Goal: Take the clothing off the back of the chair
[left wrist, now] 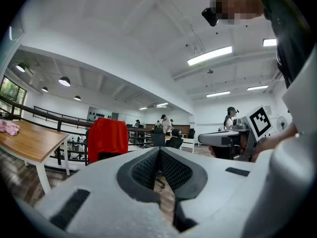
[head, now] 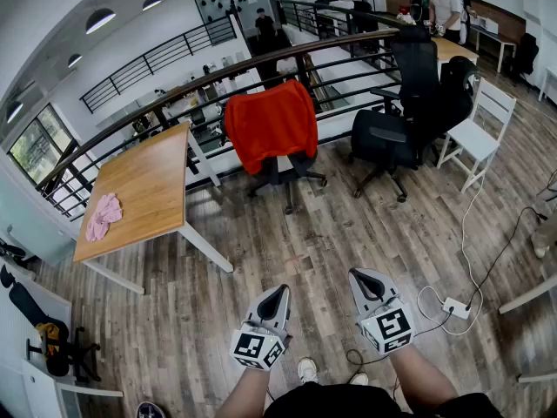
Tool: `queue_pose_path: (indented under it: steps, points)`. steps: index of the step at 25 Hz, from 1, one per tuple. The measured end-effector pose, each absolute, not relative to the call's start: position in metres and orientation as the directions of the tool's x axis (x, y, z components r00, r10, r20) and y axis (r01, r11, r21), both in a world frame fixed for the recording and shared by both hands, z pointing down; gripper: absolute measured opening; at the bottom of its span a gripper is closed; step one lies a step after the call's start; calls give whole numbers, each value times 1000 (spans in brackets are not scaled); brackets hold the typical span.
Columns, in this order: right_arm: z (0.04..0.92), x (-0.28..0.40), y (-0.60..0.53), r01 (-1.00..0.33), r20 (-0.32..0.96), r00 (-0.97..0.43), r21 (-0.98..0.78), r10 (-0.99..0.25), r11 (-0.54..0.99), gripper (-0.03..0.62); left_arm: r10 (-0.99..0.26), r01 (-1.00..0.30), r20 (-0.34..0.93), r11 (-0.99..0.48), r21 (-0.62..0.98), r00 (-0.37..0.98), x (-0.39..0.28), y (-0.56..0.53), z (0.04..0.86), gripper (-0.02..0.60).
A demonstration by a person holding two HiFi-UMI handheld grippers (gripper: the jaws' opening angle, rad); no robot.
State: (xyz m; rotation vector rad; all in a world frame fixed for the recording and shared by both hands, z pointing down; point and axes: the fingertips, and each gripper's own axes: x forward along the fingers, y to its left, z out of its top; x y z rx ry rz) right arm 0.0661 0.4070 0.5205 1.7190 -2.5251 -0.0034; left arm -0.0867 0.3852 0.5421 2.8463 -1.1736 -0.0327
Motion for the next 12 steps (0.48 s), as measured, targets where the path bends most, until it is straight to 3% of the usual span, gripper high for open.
queue_pose_path:
  steps: [12]
  points:
    - [527,13,392,-928,92,-371,10,-924,373,2,-701,-699,10,-709,92,713,-143,365,552,15]
